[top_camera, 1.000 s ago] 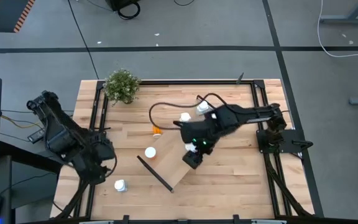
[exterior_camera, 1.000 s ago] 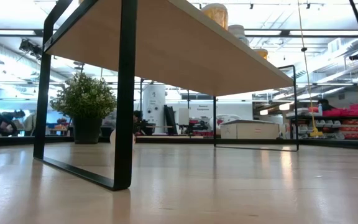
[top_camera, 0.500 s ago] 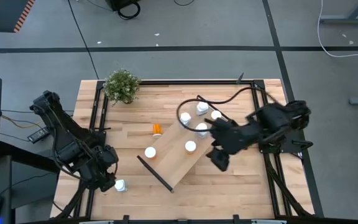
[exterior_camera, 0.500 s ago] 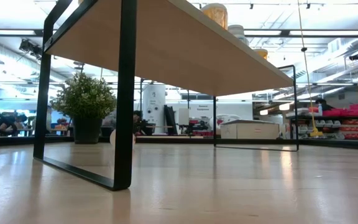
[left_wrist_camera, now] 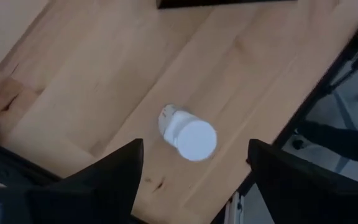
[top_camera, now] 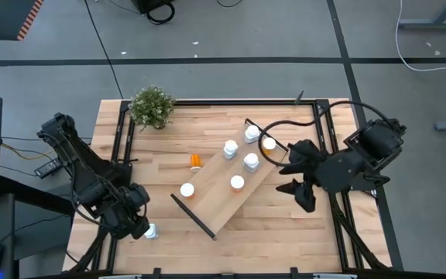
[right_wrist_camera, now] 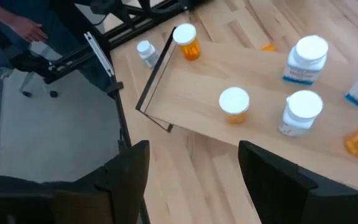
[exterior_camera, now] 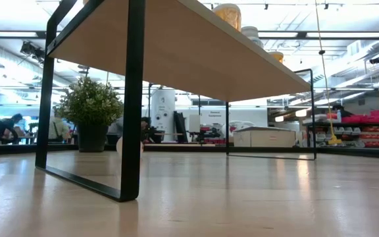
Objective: Pick and place medicine bottles onto shelf by color
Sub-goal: Put the white pill bottle on the shelf
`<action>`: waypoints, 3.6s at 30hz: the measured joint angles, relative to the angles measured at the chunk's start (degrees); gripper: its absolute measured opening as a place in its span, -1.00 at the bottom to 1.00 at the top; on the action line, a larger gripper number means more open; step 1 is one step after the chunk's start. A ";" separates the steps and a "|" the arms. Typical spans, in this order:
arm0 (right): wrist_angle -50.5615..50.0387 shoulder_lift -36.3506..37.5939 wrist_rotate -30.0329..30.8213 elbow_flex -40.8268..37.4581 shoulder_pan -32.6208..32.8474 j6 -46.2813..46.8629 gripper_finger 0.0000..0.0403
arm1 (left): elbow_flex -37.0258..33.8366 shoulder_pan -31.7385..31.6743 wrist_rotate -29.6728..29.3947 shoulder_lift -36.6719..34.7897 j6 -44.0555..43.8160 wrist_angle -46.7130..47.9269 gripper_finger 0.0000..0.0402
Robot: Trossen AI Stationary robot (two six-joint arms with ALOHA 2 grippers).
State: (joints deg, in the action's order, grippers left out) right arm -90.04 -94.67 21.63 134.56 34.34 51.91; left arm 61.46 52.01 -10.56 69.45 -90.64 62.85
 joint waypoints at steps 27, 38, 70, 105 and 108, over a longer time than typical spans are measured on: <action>0.02 0.57 0.21 -0.04 -0.06 1.53 0.25 | -0.03 2.94 -13.20 0.00 13.43 -2.25 0.24; 0.02 0.57 -0.24 -0.04 0.86 3.42 0.25 | -0.01 7.06 -22.87 0.00 10.48 -4.44 0.06; 0.06 -1.03 2.02 -2.52 1.83 5.05 0.25 | 0.02 8.39 -10.15 0.07 22.35 -9.03 -0.98; 0.01 -1.01 12.17 -18.36 0.88 -2.59 0.26 | 0.02 2.77 0.01 15.29 16.66 -8.30 0.92; 0.06 -0.65 15.15 -17.94 -0.18 -6.98 0.26 | 0.02 1.14 2.02 17.24 16.10 -8.35 0.92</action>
State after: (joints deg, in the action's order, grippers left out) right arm -89.98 -95.32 36.79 116.62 34.16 44.92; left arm 61.47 53.15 -8.54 86.69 -74.54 54.50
